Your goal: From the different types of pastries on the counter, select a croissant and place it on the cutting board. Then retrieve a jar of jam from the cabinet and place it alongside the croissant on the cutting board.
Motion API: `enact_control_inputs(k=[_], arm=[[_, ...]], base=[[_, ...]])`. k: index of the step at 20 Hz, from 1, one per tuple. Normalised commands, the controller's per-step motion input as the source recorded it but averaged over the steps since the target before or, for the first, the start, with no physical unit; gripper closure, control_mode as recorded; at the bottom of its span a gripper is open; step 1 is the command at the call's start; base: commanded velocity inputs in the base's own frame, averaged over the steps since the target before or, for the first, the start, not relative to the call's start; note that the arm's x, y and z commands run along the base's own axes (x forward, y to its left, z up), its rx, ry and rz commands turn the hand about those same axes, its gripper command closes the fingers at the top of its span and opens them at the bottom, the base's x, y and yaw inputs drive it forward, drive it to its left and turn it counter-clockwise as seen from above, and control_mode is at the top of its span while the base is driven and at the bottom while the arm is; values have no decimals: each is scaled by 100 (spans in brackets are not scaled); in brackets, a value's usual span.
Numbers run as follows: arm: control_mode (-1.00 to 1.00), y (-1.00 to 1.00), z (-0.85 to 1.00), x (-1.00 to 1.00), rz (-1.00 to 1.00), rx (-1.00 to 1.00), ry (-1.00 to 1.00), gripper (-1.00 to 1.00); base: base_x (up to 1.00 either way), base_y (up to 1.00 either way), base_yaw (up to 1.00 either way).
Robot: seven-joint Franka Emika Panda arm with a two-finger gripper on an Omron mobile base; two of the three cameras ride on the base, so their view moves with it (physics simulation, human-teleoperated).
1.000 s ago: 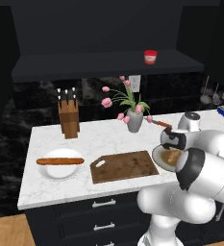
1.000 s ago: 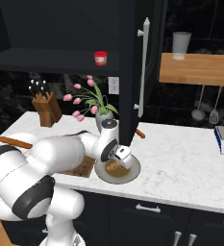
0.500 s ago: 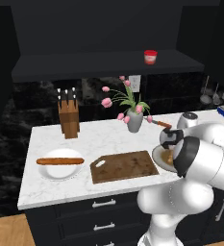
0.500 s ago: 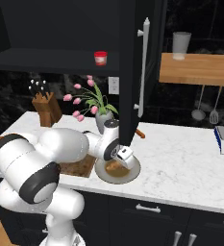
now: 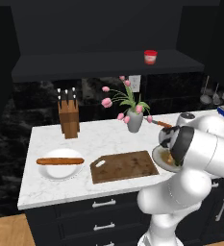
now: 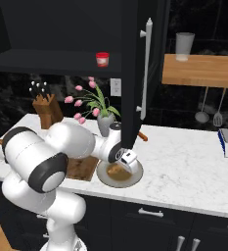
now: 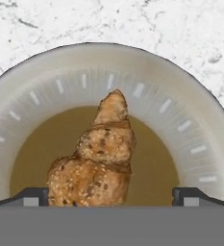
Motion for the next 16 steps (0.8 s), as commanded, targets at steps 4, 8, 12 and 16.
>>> enact_control_inputs(k=[4,8,12,16], arm=[[-100,15,-24,0,-3,0,-1,-100],[-100,26,-9,0,-4,0,-1,100],[-100,13,0,0,-3,0,0,100],[-100,-24,6,0,-9,0,0,100]], base=[[0,0,0],[0,0,0],[0,0,0],[0,0,0]])
